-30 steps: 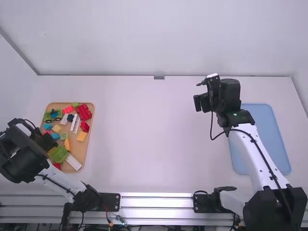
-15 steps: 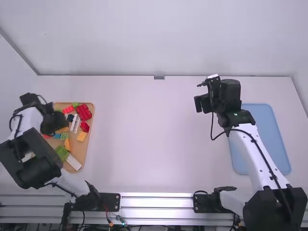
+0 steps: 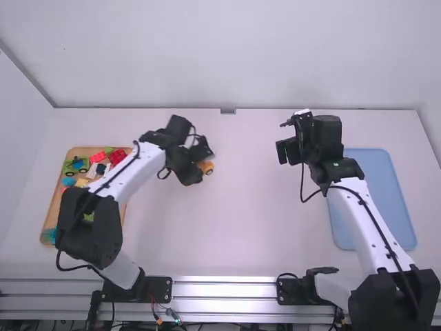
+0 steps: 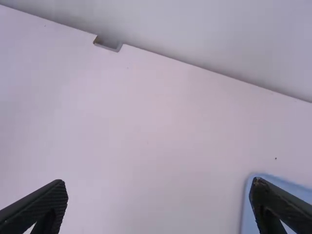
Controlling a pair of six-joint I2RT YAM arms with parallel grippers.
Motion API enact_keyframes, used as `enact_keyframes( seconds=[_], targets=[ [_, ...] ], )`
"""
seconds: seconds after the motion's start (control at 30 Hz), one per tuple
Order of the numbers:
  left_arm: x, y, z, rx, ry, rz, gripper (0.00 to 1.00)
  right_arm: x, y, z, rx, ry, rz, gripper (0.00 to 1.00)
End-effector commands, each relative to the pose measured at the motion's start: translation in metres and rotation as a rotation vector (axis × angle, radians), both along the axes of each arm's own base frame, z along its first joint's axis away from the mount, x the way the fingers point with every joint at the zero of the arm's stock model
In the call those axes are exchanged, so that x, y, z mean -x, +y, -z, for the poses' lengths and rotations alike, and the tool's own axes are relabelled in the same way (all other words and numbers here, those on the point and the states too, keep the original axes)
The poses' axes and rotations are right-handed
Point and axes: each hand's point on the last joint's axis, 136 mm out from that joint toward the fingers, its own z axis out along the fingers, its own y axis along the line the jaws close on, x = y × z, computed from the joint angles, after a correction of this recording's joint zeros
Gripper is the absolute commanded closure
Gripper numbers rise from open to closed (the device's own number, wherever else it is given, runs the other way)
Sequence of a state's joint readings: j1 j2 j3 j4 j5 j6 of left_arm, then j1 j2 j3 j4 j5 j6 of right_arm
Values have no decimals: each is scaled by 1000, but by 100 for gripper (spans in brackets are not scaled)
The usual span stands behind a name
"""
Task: Assemble lego blocks to make yellow taxi
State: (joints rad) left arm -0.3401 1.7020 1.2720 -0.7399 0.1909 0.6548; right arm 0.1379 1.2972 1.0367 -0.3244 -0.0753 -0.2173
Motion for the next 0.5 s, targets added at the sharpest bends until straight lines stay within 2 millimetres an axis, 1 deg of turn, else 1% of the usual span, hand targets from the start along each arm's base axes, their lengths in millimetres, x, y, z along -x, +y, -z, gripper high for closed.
enact_keyframes(
  seconds=[0.0, 0.03, 0.1, 0.23, 0.27, 0.3, 0.33, 0.37, 0.47],
  targets=[
    [2, -23, 1, -88, -52, 151, 99, 4, 0, -38, -22, -80, 4, 1],
    [6, -29, 5, -103, -50, 192, 99, 7, 0, -40, -23, -81, 2, 1],
    [19, -43, 20, -152, -42, 343, 98, 16, 0, -46, -24, -84, 0, 1],
    [36, -62, 44, -151, -28, 505, 98, 31, 0, -56, -32, -92, -10, 1],
    [36, -64, 47, -150, -27, 508, 97, 32, 0, -57, -34, -95, -13, 1],
    [36, -67, 54, -151, -17, 505, 97, 37, 3, -60, -43, -96, -28, 1],
    [35, -68, 58, -155, -12, 497, 96, 40, 4, -62, -46, -101, -34, 1],
    [34, -68, 65, -155, 2, 481, 92, 44, 5, -66, -46, -107, -38, 2],
    [33, -69, 78, -155, 28, 447, 91, 51, 9, -71, -49, -118, -53, 1]
  ],
)
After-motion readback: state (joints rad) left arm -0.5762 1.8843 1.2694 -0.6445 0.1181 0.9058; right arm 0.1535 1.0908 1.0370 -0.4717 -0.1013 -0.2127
